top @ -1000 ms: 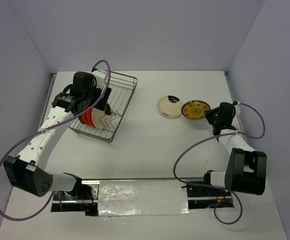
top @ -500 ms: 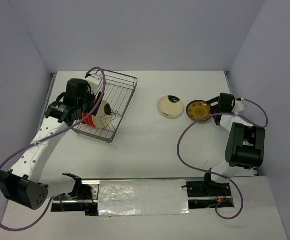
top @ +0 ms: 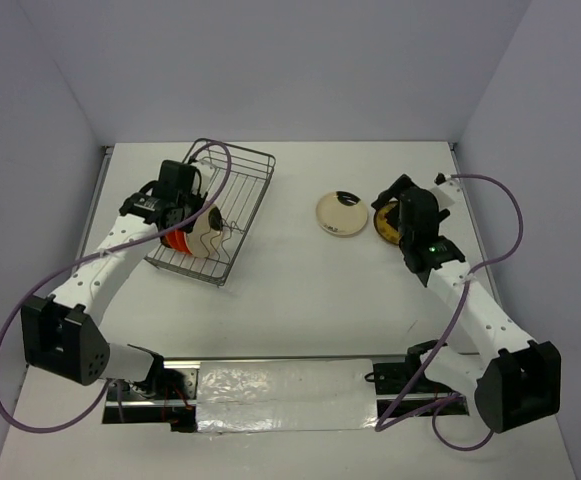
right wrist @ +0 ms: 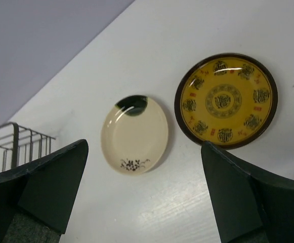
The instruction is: Unload the plates from the dish rack
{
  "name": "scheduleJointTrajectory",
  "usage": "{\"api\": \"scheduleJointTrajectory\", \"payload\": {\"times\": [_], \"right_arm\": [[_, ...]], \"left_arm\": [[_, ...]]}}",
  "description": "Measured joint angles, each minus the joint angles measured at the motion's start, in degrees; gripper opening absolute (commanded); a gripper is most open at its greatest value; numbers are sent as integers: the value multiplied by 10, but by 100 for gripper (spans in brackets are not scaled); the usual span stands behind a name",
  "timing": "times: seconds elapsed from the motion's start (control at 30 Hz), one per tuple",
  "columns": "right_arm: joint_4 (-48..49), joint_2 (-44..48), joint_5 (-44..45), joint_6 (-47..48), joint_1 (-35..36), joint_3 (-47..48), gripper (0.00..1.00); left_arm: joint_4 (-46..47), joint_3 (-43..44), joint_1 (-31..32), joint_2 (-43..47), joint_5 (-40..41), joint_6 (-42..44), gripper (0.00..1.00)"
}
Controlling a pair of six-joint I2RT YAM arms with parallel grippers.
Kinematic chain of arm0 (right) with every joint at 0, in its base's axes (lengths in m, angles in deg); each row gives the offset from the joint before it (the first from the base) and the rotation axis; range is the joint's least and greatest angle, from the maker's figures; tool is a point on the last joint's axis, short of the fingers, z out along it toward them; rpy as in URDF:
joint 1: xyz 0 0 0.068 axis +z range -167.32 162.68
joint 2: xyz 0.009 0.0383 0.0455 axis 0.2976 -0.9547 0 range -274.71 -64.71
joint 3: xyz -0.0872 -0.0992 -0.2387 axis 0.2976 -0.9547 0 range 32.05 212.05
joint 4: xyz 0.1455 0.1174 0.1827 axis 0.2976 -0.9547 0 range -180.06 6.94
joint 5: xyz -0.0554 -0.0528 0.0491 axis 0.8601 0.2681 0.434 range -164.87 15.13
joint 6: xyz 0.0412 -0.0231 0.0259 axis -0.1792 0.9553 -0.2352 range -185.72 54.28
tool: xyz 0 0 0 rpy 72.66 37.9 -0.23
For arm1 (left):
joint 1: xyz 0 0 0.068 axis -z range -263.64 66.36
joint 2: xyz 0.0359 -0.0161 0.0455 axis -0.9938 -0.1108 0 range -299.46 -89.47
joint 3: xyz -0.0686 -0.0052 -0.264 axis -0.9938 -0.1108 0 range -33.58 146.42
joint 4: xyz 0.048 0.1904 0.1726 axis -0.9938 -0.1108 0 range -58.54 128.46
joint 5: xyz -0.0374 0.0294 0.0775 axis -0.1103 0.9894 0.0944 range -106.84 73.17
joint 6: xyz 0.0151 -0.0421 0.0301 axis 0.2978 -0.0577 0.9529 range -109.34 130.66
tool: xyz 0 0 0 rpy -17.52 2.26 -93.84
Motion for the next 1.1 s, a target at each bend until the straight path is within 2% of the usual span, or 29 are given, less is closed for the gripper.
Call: {"api": "scheduleJointTrajectory", "payload": {"times": [0.2, 0.47, 0.7, 0.83, 0.97, 1.07, 1.1], "right_arm": [[-1, -7, -15, 22, 29, -45, 100], [1, -46, -28, 35, 45, -52, 100], [4, -55, -30, 38, 49, -52, 100], [5, -55, -30, 38, 49, -52, 100], [5, -55, -30, 38, 51, -52, 100], [4, -53, -30, 38, 52, -52, 100], [4, -50, -30, 38, 52, -52, 100]], "left_arm": [[23, 0, -4, -40, 15, -11, 46], [59, 0, -39, -59, 28, -12, 47], [64, 0, -45, -75, 6, -14, 47], [68, 0, -45, -76, -3, -22, 37], [72, 0, -46, -80, -7, -26, 33], [74, 0, -50, -90, -9, -27, 21], [76, 0, -51, -93, -8, -26, 14]]}}
